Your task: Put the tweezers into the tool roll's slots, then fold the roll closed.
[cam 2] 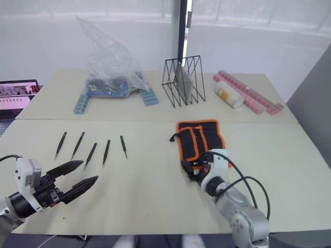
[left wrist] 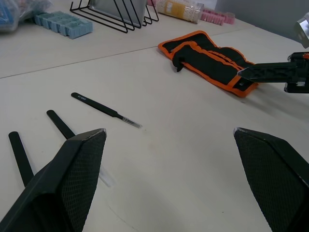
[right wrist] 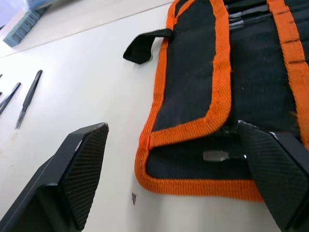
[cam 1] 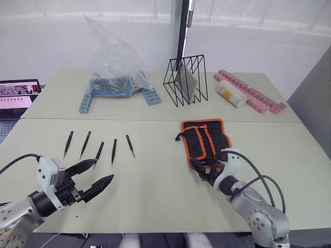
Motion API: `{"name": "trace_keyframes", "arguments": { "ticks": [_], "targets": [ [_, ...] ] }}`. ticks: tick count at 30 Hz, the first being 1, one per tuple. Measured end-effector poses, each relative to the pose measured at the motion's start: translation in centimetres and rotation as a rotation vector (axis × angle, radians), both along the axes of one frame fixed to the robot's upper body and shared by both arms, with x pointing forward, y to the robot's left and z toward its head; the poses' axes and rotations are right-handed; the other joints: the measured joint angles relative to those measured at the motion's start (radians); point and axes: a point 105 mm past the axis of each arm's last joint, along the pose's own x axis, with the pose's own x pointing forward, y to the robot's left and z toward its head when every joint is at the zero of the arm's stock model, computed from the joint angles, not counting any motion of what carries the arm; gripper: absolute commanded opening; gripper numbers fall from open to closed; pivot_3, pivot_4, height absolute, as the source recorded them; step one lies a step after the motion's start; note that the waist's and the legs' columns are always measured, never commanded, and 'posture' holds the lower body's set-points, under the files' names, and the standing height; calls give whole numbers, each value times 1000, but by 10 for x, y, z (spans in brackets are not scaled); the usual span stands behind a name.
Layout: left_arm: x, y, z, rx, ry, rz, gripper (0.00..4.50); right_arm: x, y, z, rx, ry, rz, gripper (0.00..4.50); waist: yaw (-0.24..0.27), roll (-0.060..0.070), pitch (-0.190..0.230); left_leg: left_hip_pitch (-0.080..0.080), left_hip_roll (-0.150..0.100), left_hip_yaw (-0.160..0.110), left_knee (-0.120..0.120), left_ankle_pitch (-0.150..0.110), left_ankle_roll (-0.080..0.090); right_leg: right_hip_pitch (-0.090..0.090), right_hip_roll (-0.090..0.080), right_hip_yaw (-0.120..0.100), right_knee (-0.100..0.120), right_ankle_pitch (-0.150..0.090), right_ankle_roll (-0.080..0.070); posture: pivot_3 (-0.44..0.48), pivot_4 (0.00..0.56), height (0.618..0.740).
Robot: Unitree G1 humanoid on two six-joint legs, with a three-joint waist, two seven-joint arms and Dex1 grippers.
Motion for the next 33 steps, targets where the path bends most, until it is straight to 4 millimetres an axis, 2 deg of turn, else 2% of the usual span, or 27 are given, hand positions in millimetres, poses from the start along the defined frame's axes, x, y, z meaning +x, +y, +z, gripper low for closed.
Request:
{"name": "trace_keyframes", "arguments": {
  "ticks": [4,5,7,17,18,27,33],
  "targets": [
    [0,-3,-1,4,7,-15,4500,2,0,0,2,-2,-6,4494,1,0,0,0,0,0,0,0,0,0,0,0,0,0,0,0,150,718],
    [0,-3,0,7,5,-18,4500,2,-1,-1,2,1,-8,4248,0,0,0,0,0,0,0,0,0,0,0,0,0,0,0,0,150,718],
    [0,-4,1,15,0,-27,4500,2,-1,-1,1,-1,-12,3697,0,0,0,0,0,0,0,0,0,0,0,0,0,0,0,0,150,718],
    [-4,-13,2,28,11,-107,4500,5,-6,-4,1,0,-44,212,-2,0,0,0,0,-1,0,0,0,0,0,0,0,0,0,0,150,718],
    [-4,-13,2,28,11,-111,4500,5,-6,-3,2,-4,-45,9,-2,0,0,0,0,-1,0,0,0,0,0,0,0,0,0,0,150,718],
    [-6,-14,1,34,8,-141,4500,8,-5,0,-1,-26,-31,9,-2,0,0,0,0,-1,0,0,0,0,0,0,0,0,0,0,150,718],
    [-7,-7,-4,42,3,-145,4500,8,-3,4,-24,-56,5,9,-2,0,0,0,0,-1,0,0,0,0,0,-1,0,0,0,0,150,718]
  ]
}}
